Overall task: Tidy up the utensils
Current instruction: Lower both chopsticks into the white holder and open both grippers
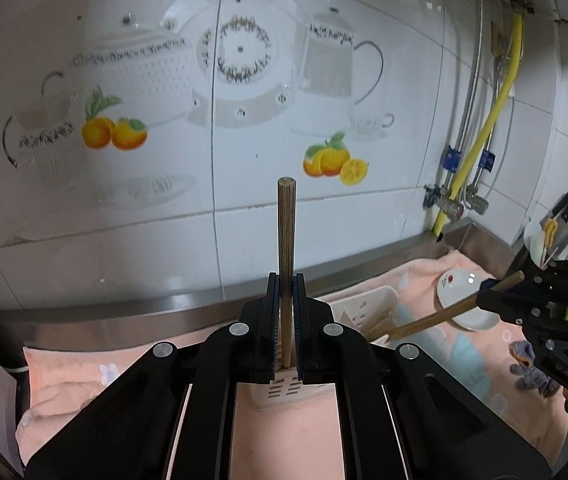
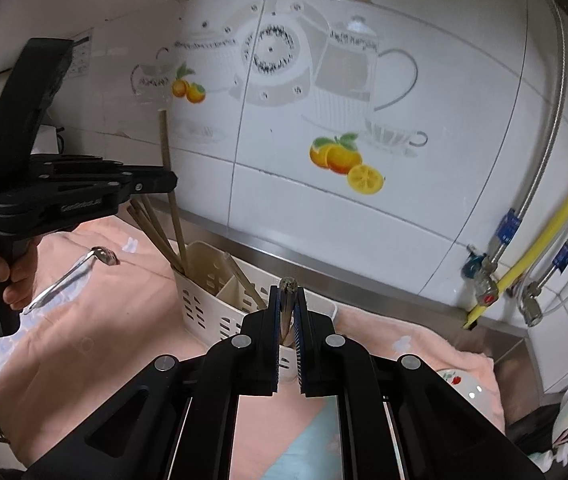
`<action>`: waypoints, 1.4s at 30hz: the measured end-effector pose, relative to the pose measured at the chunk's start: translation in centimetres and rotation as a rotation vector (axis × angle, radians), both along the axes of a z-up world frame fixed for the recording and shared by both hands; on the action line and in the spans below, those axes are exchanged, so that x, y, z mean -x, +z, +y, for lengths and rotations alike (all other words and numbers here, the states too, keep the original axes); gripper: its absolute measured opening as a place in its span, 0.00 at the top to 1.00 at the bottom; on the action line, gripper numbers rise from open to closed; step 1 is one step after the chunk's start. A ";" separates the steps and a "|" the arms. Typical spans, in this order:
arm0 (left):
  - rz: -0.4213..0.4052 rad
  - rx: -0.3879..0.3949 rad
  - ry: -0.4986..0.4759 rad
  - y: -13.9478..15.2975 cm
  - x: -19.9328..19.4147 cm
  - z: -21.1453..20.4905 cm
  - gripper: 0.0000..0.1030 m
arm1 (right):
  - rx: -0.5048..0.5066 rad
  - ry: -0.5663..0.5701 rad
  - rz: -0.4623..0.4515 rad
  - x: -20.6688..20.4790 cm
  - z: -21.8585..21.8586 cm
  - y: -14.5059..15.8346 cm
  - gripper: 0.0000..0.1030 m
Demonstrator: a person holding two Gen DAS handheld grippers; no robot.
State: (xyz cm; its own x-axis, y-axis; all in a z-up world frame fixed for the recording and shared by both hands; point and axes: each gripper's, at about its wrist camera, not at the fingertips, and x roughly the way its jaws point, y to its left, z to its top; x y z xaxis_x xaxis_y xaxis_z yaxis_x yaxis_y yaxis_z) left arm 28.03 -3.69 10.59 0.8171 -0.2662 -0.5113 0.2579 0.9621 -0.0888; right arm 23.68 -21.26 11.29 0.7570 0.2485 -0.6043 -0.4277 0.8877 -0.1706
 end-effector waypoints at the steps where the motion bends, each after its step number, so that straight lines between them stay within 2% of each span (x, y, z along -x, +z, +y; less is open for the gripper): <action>1: 0.005 -0.001 -0.002 -0.3 -0.1 0.0 0.95 | -0.001 -0.002 0.006 -0.2 0.0 -0.3 0.94; 34: 0.036 -0.049 -0.021 -1.6 0.4 -0.7 0.93 | -0.012 -0.024 0.022 -1.8 0.3 -1.4 0.93; 39: 0.034 -0.051 -0.015 -1.5 0.6 -0.5 0.92 | -0.015 -0.025 0.014 -1.6 0.2 -1.3 0.84; 42: 0.033 -0.049 -0.004 -1.3 0.8 -0.3 0.82 | -0.014 -0.025 0.007 -1.3 0.2 -1.2 0.80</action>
